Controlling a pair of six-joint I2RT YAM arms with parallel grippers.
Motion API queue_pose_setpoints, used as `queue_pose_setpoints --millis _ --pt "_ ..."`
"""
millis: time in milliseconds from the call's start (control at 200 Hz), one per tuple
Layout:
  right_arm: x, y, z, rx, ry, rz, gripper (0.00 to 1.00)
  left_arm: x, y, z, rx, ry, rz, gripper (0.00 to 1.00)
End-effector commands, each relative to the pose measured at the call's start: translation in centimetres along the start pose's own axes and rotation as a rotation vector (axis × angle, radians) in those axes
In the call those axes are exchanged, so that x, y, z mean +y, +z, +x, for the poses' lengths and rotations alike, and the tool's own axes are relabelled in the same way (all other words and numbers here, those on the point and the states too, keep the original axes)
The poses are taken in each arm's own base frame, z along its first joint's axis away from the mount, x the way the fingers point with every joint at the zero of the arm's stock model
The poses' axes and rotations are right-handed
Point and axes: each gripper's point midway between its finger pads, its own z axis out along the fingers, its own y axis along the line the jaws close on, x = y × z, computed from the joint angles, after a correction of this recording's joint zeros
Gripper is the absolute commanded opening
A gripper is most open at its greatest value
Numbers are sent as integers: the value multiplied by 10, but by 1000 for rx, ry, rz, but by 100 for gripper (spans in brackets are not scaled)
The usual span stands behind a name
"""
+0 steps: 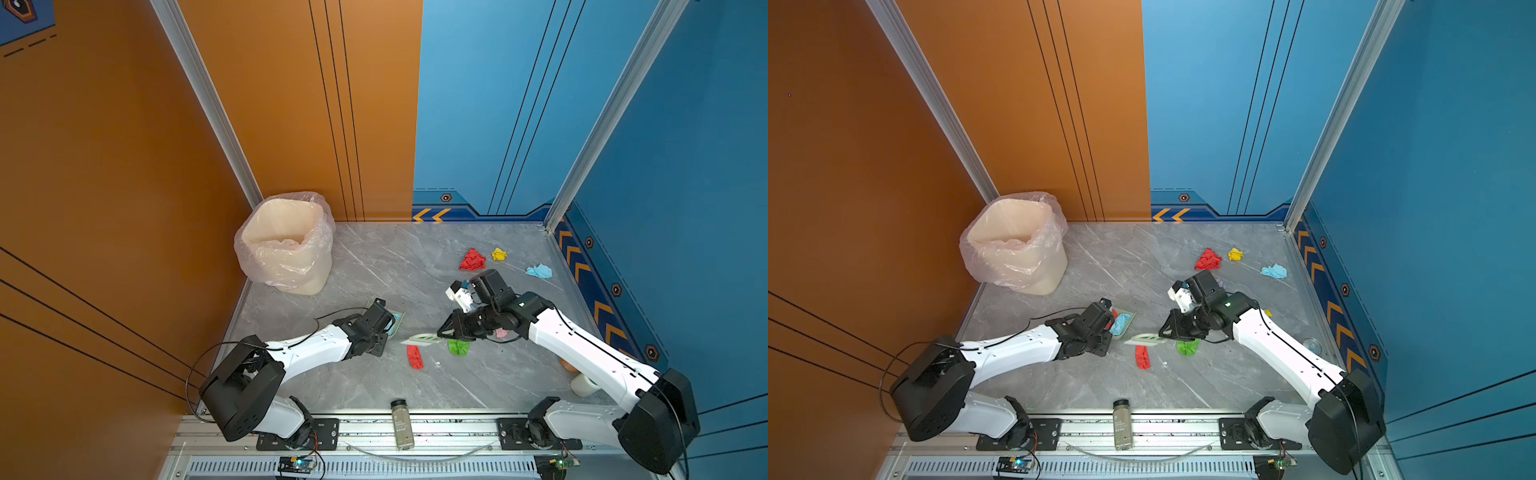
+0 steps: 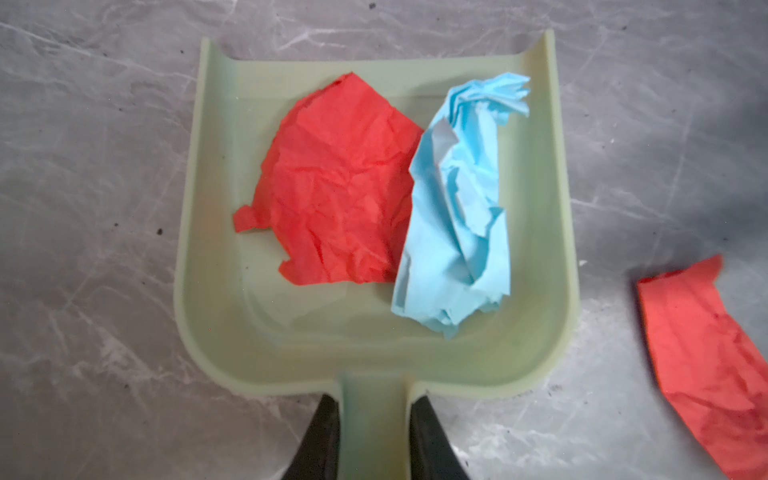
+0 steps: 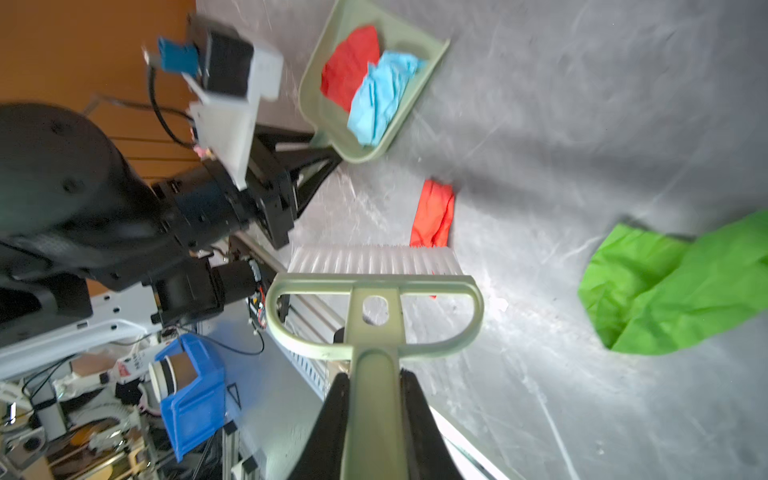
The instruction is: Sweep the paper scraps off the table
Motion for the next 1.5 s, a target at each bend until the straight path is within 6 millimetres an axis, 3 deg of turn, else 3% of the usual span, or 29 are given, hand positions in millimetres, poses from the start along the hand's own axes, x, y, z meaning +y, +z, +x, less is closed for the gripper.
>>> queue_pose_setpoints --millis 0,100,220,471,636,771,961,1116,1236,1497 --pt "12 7 21 62 32 -49 0 7 5 14 46 19 -19 0" --pt "7 19 28 102 42 -28 0 7 5 17 47 14 -19 0" --pt "1 34 20 114 56 -13 0 10 3 18 41 6 -23 0" --pt "-21 49 -40 25 69 46 0 11 -2 20 31 -11 -16 0" --pt "-30 34 -86 -48 25 112 0 11 -2 25 35 -11 -21 0" --pt "-27 22 -108 -48 2 97 0 13 -3 25 35 -13 -32 0" --pt "-19 4 -124 -105 -28 85 0 12 -3 28 43 -11 -35 0" --pt "-23 1 -120 -111 -16 96 0 14 -7 35 57 -2 -39 0" --pt "-35 -2 -120 -136 4 151 0 13 -13 33 42 10 -25 0" --pt "-78 -23 -146 -277 111 350 0 2 -17 28 22 54 13 0"
